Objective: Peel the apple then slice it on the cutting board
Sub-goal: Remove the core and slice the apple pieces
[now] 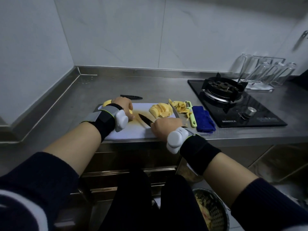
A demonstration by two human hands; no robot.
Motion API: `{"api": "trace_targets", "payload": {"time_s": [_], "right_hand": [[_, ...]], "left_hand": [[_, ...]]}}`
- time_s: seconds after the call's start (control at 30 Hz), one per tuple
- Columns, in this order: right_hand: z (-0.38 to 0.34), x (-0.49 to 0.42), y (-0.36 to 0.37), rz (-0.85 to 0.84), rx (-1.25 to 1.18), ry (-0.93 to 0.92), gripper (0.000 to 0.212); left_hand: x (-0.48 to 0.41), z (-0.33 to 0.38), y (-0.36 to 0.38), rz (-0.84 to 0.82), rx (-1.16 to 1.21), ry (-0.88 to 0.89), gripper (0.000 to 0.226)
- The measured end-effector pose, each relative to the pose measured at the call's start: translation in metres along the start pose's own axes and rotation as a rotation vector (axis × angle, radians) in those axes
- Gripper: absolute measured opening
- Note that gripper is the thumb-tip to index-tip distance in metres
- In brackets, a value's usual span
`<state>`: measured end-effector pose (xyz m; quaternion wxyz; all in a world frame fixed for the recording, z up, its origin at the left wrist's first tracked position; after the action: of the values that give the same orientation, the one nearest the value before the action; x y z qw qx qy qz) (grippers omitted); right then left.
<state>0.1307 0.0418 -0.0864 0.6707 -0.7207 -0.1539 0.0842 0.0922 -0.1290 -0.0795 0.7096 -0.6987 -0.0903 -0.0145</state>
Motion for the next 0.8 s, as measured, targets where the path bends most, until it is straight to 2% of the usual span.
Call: {"api": "trace_targets", "payload": {"time_s": [0.07, 0.17, 0.3, 0.4, 0.47, 0.53, 0.67, 0.8], "right_hand": [[0.001, -0.004, -0.005, 0.018, 0.034, -0.054, 0.043], [0.010, -0.018, -0.029, 0.062, 0.090, -0.118, 0.031], [0.030, -0.042, -0.049, -0.055, 0.142, -0.046, 0.029], [0.032, -0.050, -0.051, -0.059, 0.137, -0.046, 0.024], [0.032, -0.048, -0.051, -0.032, 0.104, -0.045, 0.024], [0.032, -0.048, -0.047, -0.036, 0.085, -0.061, 0.022], [0.043, -0.053, -0.047, 0.013, -0.039, 0.003, 0.010], [0.051, -0.059, -0.046, 0.063, -0.096, 0.029, 0.019]], "left_hand": [[-0.001, -0.003, 0.000, 0.007, 0.011, 0.004, 0.046], [-0.004, -0.004, 0.008, -0.057, 0.002, 0.033, 0.043], [-0.010, -0.001, 0.021, -0.177, -0.079, 0.063, 0.038], [-0.015, 0.011, 0.012, -0.063, -0.076, 0.132, 0.044], [-0.016, 0.027, 0.006, 0.021, 0.005, 0.219, 0.039], [-0.020, 0.043, 0.007, -0.001, 0.042, 0.272, 0.032], [-0.028, 0.063, 0.016, -0.071, 0.043, 0.352, 0.032], [-0.032, 0.063, 0.015, -0.060, 0.067, 0.347, 0.019]]}}
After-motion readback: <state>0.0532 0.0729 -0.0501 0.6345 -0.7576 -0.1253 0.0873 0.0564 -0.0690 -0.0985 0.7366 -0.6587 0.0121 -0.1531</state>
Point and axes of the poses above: each hand's wrist, its own x-axis away from the middle knuckle, its own y-axis out of the palm, z = x × y, the point moved 8 cm from there along -x, towards the middle knuckle, and after that the axes turned 12 degrees about -x, right-handed, at the moved point
